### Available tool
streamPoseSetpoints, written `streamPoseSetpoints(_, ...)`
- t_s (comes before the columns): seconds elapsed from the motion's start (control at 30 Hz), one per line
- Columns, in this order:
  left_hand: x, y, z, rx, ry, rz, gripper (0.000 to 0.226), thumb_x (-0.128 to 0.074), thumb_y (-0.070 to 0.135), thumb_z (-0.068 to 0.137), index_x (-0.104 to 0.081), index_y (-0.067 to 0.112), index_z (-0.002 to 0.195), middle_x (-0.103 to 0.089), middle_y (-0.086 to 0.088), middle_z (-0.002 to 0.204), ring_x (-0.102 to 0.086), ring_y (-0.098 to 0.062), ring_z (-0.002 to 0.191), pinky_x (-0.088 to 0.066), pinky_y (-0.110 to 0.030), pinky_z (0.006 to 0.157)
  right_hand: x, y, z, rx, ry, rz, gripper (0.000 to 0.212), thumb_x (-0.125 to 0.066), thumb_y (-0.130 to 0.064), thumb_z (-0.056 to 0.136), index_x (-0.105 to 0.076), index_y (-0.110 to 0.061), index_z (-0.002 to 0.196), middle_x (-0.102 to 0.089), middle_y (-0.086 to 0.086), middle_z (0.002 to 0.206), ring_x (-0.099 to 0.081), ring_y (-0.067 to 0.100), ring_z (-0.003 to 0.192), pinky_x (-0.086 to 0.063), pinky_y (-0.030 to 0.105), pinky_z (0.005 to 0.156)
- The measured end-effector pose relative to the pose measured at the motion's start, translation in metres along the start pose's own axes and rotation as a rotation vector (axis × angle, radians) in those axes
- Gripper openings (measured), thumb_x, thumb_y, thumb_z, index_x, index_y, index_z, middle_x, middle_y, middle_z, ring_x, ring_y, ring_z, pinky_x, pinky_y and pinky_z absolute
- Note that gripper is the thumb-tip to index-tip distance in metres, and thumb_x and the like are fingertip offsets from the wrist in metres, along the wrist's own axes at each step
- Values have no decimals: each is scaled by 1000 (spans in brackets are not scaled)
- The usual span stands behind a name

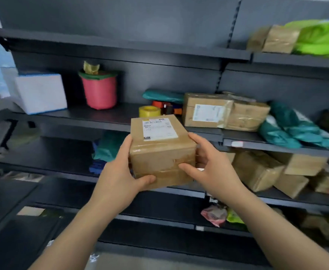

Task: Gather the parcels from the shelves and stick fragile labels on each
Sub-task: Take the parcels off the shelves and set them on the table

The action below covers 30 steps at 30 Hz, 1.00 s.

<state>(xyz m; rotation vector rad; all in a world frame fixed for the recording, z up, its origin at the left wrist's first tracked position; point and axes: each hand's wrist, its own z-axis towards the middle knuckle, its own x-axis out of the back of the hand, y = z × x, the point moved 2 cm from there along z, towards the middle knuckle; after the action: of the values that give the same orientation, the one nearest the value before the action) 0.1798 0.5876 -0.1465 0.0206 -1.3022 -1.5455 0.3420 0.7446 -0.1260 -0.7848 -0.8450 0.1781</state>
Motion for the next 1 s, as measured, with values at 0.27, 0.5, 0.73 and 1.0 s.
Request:
streamPoseSetpoints(0.27, -161, 88, 22, -164, -351, -142, 111, -85, 40, 62, -8, 52, 142, -42, 33, 111, -43, 8, 94, -33, -7, 66, 126, 86, -97, -293, 273, -195, 78, -76, -37, 76, -32, -43, 140, -57, -22, 117, -60, 2, 105, -52, 31, 92)
streamPoseSetpoints(0.5, -287, 175, 30, -330, -621, -230, 109, -83, 42, 64, -8, 50, 143, -47, 15, 137, -46, -5, 115, -39, -25, 88, 220, 136, -171, -546, 486, -362, 77, -75, -42, 75, -31, -44, 138, -56, -25, 113, -61, -2, 95, -54, 23, 83)
streamPoseSetpoints(0.73, -390, 264, 30, -519, -885, -321, 104, -76, 44, 73, -1, 49, 144, -35, 28, 129, -39, 15, 96, -34, -21, 89, 293, 162, -231, -759, 691, -446, 73, -76, -40, 75, -34, -45, 134, -58, -25, 108, -59, 0, 100, -54, 30, 87)
streamPoseSetpoints(1.0, -485, 348, -25, -640, -1212, -510, 92, -76, 27, 76, -17, 49, 143, -40, 40, 119, -42, 21, 102, -37, -8, 88, 337, 171, -327, -992, 952, -523, 73, -79, -35, 73, -38, -46, 132, -61, -26, 97, -59, -6, 88, -52, 22, 78)
